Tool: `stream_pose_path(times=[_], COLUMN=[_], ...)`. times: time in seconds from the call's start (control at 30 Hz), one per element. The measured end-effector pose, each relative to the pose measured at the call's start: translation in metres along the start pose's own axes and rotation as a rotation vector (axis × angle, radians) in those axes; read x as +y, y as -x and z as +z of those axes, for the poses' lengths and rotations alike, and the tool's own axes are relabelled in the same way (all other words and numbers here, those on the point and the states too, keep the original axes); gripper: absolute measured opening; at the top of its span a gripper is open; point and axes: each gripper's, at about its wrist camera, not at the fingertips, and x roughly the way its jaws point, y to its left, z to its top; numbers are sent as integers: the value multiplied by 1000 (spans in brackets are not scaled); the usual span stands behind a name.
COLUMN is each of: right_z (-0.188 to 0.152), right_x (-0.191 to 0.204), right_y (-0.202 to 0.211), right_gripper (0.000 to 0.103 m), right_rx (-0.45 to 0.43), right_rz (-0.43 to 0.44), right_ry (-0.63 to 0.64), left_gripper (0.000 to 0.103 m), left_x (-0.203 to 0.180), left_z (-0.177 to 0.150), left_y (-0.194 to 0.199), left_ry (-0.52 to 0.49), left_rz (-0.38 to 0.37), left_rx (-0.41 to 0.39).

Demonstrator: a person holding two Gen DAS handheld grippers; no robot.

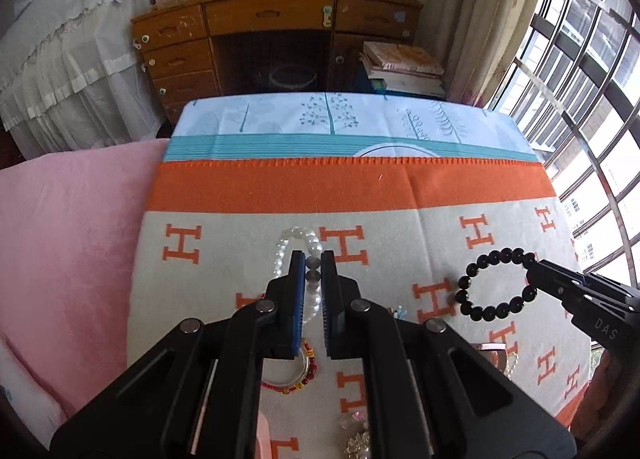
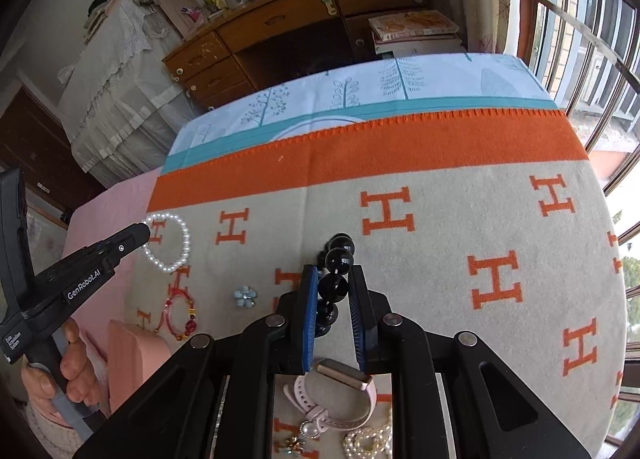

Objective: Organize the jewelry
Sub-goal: 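Carry both bracelets to the pink box and open the left tool over it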

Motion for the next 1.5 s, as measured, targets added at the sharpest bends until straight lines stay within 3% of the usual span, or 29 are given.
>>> stream_pose_path(times=[0.23,0.5,0.67,0.83,1.17,1.43,1.5], right_z=[-15,-54,-85,-117,-157,-154,-152], right_x=[28,85,134,180,251,274,277], right_y=[57,109,121,120,84,51,50], right_gripper=[15,15,15,15,15,15,15], right_rx=[-88,-126,-108,-89,-24,-11,-10], right_rz=[82,254,333,376,411,419,429], right_ry=[11,58,131,204,282,302,304], left_gripper=[5,5,5,5,5,7,12], left_x=[27,76,103,103,99,118,124], left_z=[-31,-117,-174,-215,-238,-241,-245], left_y=[86,135,129,113,82,83,82], left_ry=[3,66,144,166,186,230,255], left_rz=[-3,29,38,41,81,110,95], left_rx=[-70,-87,-61,-38,-53,-60,-36])
